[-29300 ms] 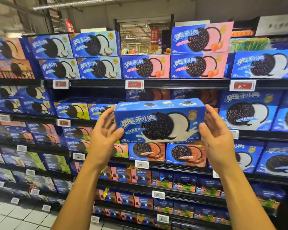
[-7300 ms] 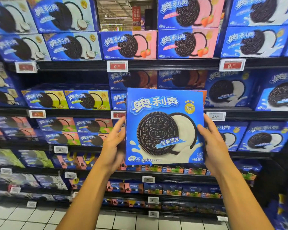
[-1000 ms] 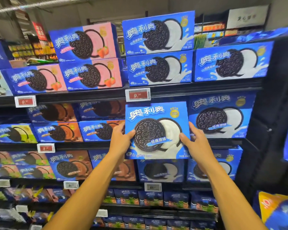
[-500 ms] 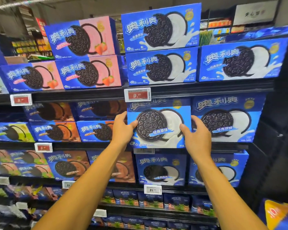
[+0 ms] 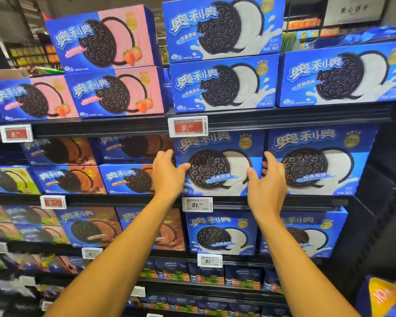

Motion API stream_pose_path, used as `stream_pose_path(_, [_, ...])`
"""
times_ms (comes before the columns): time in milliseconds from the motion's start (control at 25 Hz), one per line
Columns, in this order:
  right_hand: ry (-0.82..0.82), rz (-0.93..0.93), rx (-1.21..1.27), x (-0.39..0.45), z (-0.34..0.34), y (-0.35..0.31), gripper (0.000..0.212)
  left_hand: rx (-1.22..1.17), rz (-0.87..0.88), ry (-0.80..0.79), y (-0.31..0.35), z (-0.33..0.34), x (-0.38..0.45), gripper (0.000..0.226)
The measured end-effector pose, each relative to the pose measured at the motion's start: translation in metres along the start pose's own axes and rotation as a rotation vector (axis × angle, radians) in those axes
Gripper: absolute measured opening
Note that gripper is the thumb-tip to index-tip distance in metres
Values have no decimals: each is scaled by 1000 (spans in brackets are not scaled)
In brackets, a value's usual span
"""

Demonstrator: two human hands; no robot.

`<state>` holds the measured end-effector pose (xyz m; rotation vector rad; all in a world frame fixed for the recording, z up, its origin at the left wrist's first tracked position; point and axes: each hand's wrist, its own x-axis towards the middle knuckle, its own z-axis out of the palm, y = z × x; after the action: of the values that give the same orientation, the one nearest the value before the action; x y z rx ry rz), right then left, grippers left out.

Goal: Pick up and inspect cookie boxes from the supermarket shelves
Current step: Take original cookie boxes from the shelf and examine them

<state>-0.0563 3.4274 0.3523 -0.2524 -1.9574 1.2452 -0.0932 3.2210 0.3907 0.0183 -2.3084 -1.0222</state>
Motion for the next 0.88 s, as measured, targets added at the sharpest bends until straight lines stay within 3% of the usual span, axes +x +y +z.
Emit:
stream_pose_path(400, [26, -45, 58, -7, 2, 1, 45, 77, 46, 21, -10, 1, -3, 38])
stream_pose_path(600, [-6, -32, 117, -11, -2, 3, 37, 67, 39, -50, -17, -2, -4, 56])
stream_pose_path(760, [-39, -8, 131, -16, -6, 4, 39, -67, 27, -125, -17, -5, -14, 66])
stream_pose_path(880, [-60, 49, 200, -25, -9, 11, 38, -242, 26, -66, -26, -16, -31, 58])
